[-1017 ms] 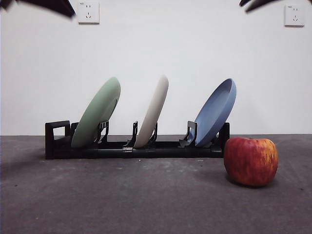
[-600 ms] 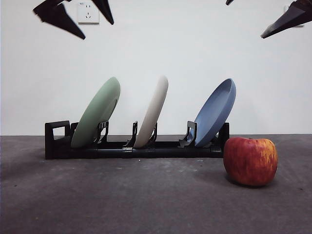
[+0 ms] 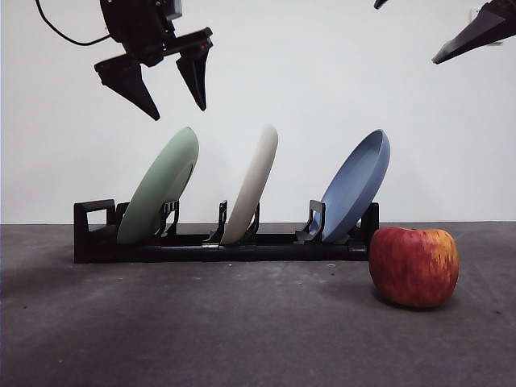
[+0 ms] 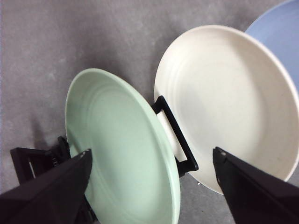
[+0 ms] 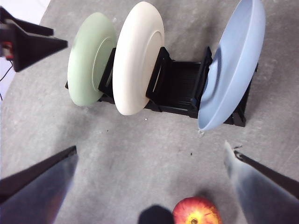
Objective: Take the green plate from the plate rack,put the plate on the table,take the apple from the table,put the apple in the plate
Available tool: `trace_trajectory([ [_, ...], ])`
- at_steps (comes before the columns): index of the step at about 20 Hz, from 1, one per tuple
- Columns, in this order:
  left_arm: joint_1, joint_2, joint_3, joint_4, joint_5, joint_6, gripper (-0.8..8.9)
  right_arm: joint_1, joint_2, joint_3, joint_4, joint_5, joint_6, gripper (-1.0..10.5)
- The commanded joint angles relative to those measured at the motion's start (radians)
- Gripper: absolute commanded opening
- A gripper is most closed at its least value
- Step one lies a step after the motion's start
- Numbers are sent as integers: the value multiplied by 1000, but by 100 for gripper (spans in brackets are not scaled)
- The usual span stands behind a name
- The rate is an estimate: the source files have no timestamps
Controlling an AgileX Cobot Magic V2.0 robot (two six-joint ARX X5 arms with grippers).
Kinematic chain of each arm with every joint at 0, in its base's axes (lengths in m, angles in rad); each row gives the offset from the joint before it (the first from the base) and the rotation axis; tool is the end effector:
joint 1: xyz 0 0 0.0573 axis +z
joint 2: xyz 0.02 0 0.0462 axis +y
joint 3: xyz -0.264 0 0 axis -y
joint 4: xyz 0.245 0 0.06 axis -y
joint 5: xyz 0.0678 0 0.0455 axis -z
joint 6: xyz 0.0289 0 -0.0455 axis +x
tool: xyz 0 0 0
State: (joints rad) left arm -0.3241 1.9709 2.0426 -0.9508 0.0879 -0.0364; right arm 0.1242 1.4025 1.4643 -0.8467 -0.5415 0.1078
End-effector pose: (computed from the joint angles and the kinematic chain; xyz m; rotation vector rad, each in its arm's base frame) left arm 0.4016 -0.1376 0.3497 0.0707 0.8855 -0.3688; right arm 0.2781 0.0497 0.3734 0.2641 0.8161 0.5888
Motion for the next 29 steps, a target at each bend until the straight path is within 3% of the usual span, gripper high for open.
trace_trajectory([
  [1,-3,26,1,7,-3,11,432,2,2,5,-1,0,-5,558],
  [9,-2,44,1,33,-3,11,429,2,2,5,-19,16,-7,558],
  [12,-2,45,1,44,-2,11,300,2,2,5,-19,18,-7,558],
  [23,-5,100,1,35,35,11,298,2,2,5,-18,24,-7,558],
  [29,-5,100,9,29,35,11,41,2,2,5,-18,50,-7,558],
])
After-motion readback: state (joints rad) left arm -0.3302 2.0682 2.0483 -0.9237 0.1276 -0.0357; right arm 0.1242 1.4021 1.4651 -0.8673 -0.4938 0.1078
